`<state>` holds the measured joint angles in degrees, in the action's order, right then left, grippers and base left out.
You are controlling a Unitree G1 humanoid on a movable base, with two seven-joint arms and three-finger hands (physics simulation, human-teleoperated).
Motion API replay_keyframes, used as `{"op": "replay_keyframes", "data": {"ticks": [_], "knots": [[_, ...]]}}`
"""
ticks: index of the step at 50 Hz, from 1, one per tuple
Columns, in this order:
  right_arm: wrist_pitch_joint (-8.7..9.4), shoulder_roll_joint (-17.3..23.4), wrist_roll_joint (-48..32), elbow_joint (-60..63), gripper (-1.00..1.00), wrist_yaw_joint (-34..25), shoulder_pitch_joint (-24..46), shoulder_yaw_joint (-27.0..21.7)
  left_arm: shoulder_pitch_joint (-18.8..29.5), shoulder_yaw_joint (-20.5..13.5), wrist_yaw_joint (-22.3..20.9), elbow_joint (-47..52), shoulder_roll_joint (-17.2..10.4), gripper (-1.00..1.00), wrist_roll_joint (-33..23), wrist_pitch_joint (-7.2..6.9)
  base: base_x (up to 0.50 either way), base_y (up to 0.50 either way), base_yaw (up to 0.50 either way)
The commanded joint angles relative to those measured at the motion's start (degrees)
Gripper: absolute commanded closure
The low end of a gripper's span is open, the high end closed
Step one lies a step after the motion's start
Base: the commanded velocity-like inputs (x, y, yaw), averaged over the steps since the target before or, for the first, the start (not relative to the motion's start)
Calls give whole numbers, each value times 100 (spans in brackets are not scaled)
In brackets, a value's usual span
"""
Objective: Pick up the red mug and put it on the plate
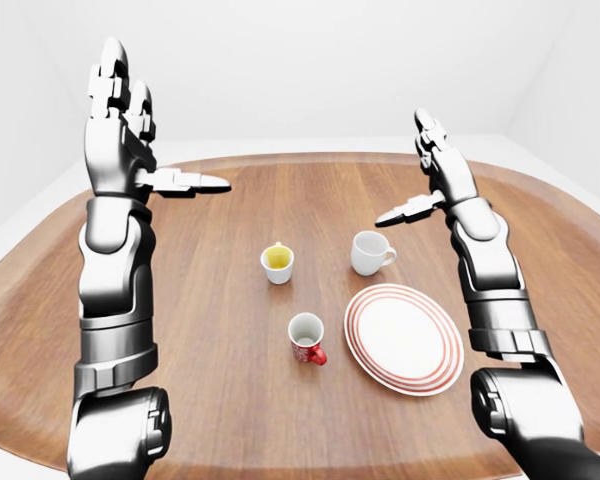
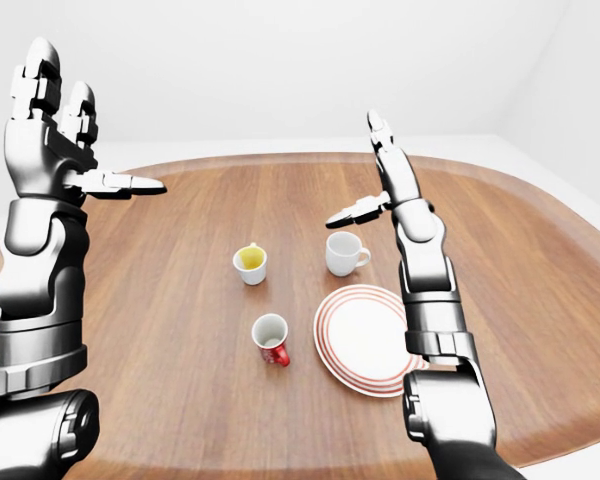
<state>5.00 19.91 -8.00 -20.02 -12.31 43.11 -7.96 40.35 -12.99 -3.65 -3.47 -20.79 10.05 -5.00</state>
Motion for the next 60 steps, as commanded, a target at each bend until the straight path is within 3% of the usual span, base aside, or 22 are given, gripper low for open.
{"op": "replay_keyframes", "data": {"ticks": [1, 27, 39, 60], "knots": [[0, -175, -827, 40, -100, -421, 271, 242, -42, -13, 5, 10, -16, -100, 23, 0, 0, 0, 0], [0, -985, -2902, 455, -100, -1784, 430, 885, -169, -74, -25, -108, -52, -100, 87, 0, 0, 0, 0], [0, -1472, -3883, 1433, -100, -2706, 40, 1210, -227, -67, -24, -112, -43, -100, 86, 0, 0, 0, 0], [0, -1748, -4812, 1306, -100, -2769, -199, 1344, -206, -64, -58, -216, -62, -100, 49, 0, 0, 0, 0]]}}
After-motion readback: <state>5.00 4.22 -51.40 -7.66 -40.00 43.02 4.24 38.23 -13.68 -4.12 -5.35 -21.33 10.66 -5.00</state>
